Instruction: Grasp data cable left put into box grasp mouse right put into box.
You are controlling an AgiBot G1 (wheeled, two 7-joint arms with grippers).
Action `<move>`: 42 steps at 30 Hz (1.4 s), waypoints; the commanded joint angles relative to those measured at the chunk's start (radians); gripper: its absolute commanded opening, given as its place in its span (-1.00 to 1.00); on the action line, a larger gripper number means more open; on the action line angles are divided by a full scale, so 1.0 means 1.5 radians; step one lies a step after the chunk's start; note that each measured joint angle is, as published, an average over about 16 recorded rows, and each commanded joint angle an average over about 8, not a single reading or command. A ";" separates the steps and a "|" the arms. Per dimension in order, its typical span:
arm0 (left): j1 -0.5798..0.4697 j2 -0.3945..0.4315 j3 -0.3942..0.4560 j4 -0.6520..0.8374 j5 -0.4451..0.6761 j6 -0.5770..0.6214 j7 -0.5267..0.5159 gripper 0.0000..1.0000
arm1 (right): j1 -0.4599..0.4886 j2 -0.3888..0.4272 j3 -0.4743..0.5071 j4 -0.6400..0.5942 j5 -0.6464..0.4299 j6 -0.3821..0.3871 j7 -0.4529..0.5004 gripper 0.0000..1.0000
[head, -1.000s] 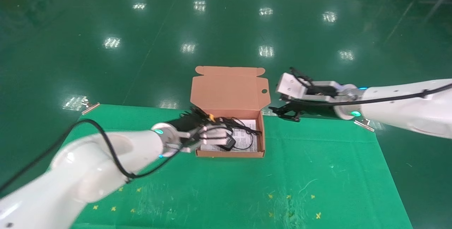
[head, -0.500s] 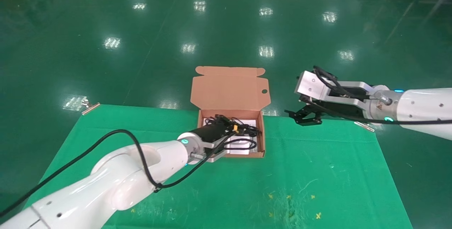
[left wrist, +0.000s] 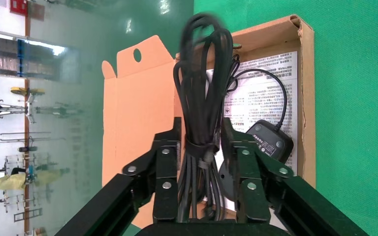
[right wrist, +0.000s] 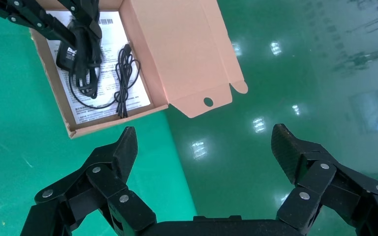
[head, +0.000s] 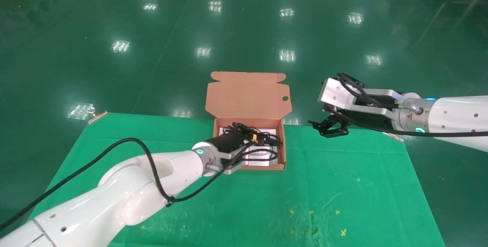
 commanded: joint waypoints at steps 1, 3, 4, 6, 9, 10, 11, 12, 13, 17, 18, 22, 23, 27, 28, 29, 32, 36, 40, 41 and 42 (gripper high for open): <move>0.003 -0.003 -0.001 -0.003 0.001 0.003 0.001 1.00 | -0.001 -0.001 0.000 -0.004 0.002 0.000 -0.001 1.00; -0.004 -0.010 -0.003 -0.009 0.000 0.001 -0.003 1.00 | 0.004 -0.002 0.001 -0.002 0.000 0.002 -0.003 1.00; -0.009 -0.014 -0.006 -0.013 0.001 0.000 -0.005 1.00 | 0.008 -0.003 0.002 -0.001 -0.002 0.003 -0.004 1.00; -0.021 -0.021 -0.014 -0.020 0.004 -0.002 -0.012 1.00 | 0.019 -0.006 0.004 0.000 -0.005 0.007 -0.007 1.00; -0.043 -0.032 -0.031 -0.033 0.017 -0.007 -0.025 1.00 | 0.041 -0.009 0.008 0.004 -0.009 0.008 -0.017 1.00; -0.049 -0.036 -0.037 -0.038 0.021 -0.008 -0.029 1.00 | 0.048 -0.010 0.009 0.006 -0.010 0.007 -0.020 1.00; -0.054 -0.038 -0.042 -0.041 0.025 -0.009 -0.032 1.00 | 0.053 -0.010 0.009 0.007 -0.011 0.006 -0.023 1.00; -0.060 -0.041 -0.047 -0.045 0.030 -0.009 -0.036 1.00 | 0.059 -0.010 0.010 0.009 -0.011 0.005 -0.025 1.00; -0.063 -0.043 -0.051 -0.048 0.033 -0.010 -0.039 1.00 | 0.063 -0.010 0.010 0.010 -0.011 0.003 -0.028 1.00; -0.075 -0.050 -0.063 -0.059 0.042 -0.010 -0.047 1.00 | 0.072 -0.009 0.014 0.015 -0.006 -0.005 -0.029 1.00; -0.076 -0.052 -0.066 -0.061 0.039 -0.007 -0.047 1.00 | 0.072 -0.008 0.016 0.016 -0.002 -0.007 -0.029 1.00; -0.071 -0.070 -0.086 -0.071 0.002 0.018 -0.042 1.00 | 0.061 -0.002 0.028 0.020 0.028 -0.025 -0.030 1.00; -0.067 -0.076 -0.092 -0.073 -0.014 0.028 -0.039 1.00 | 0.056 0.001 0.032 0.021 0.038 -0.030 -0.030 1.00; -0.050 -0.105 -0.122 -0.085 -0.088 0.076 -0.026 1.00 | 0.033 0.013 0.050 0.026 0.087 -0.057 -0.033 1.00; -0.045 -0.113 -0.130 -0.088 -0.107 0.088 -0.023 1.00 | 0.026 0.016 0.055 0.027 0.099 -0.064 -0.034 1.00; -0.041 -0.120 -0.138 -0.091 -0.125 0.100 -0.020 1.00 | 0.021 0.019 0.059 0.028 0.111 -0.071 -0.035 1.00; -0.027 -0.143 -0.161 -0.101 -0.183 0.138 -0.009 1.00 | 0.002 0.028 0.073 0.032 0.149 -0.092 -0.037 1.00; -0.009 -0.172 -0.192 -0.113 -0.259 0.186 0.004 1.00 | -0.022 0.041 0.092 0.037 0.198 -0.119 -0.040 1.00; 0.009 -0.202 -0.223 -0.125 -0.334 0.235 0.017 1.00 | -0.046 0.053 0.111 0.042 0.248 -0.147 -0.043 1.00; 0.014 -0.209 -0.231 -0.128 -0.353 0.247 0.020 1.00 | -0.052 0.056 0.115 0.043 0.260 -0.153 -0.044 1.00; 0.018 -0.217 -0.238 -0.131 -0.372 0.259 0.024 1.00 | -0.058 0.059 0.120 0.044 0.272 -0.160 -0.045 1.00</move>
